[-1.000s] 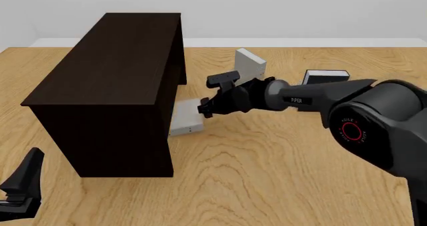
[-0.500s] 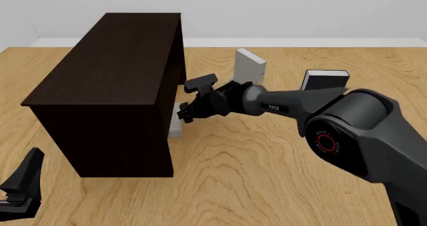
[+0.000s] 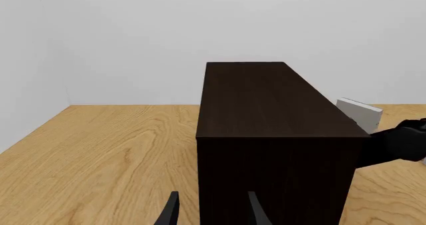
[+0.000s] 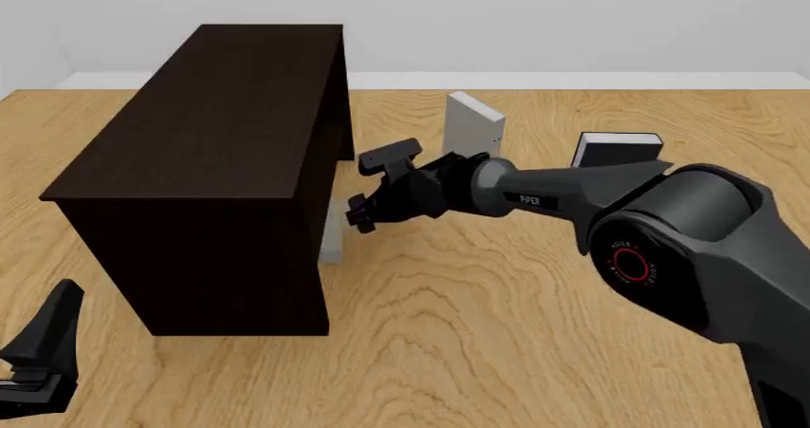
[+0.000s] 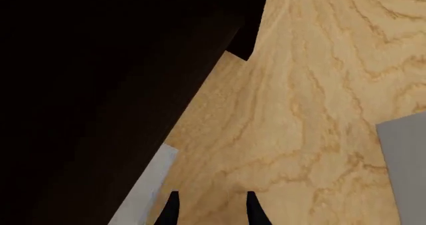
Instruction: Pick up the book on the right and place it under the cabinet shelf.
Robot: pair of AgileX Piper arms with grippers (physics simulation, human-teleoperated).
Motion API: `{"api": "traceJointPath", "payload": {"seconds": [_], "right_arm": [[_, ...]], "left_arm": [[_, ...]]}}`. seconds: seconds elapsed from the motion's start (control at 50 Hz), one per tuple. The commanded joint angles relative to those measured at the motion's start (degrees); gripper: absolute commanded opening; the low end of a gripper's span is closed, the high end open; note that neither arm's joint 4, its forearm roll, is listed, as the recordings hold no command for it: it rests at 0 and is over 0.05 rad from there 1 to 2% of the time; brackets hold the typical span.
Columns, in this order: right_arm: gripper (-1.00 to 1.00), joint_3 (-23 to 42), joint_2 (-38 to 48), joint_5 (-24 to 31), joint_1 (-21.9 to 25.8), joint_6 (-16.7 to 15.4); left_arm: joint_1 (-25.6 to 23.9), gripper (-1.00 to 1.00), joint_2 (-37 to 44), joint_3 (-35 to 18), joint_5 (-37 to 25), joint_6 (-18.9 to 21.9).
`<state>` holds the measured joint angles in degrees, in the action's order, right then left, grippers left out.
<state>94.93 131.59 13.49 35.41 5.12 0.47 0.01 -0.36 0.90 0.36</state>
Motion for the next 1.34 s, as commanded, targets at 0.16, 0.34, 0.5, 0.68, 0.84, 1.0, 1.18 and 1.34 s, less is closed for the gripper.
{"api": "traceJointPath", "payload": {"seconds": [0.16, 0.34, 0.5, 0.68, 0.84, 1.0, 1.18, 1.34], "right_arm": [[1.00, -16.67, -10.01, -10.92, -3.29, 1.14], [1.00, -29.13, -24.19, -18.07, -0.98, 0.66], [1.00, -38.50, -35.46, -21.13, -2.07, -1.23], [1.00, -46.22, -46.35, -22.84, -0.89, -1.10], [1.00, -54.32, -58.30, -22.71, -0.98, -1.49], [1.00, -60.05, -67.86, -20.81, -1.84, -1.36], [1.00, -62.51, -73.77, -18.81, -1.91, -2.55], [1.00, -64.17, -76.91, -17.43, -1.53, -3.12]], "left_arm": [[0.01, 1.00, 0.00, 0.10, -0.04, 0.00], [0.03, 1.00, 0.00, 0.12, -0.17, -0.01], [0.05, 1.00, 0.00, 0.14, -0.36, -0.03], [0.06, 1.00, 0.00, 0.11, -0.53, -0.03], [0.06, 1.00, 0.00, 0.04, -0.55, -0.03], [0.32, 1.00, 0.00, -0.11, 1.07, 0.17], [0.13, 1.00, 0.03, 0.05, -1.50, -0.04], [0.32, 1.00, 0.14, 0.11, -1.64, -0.07]]}}
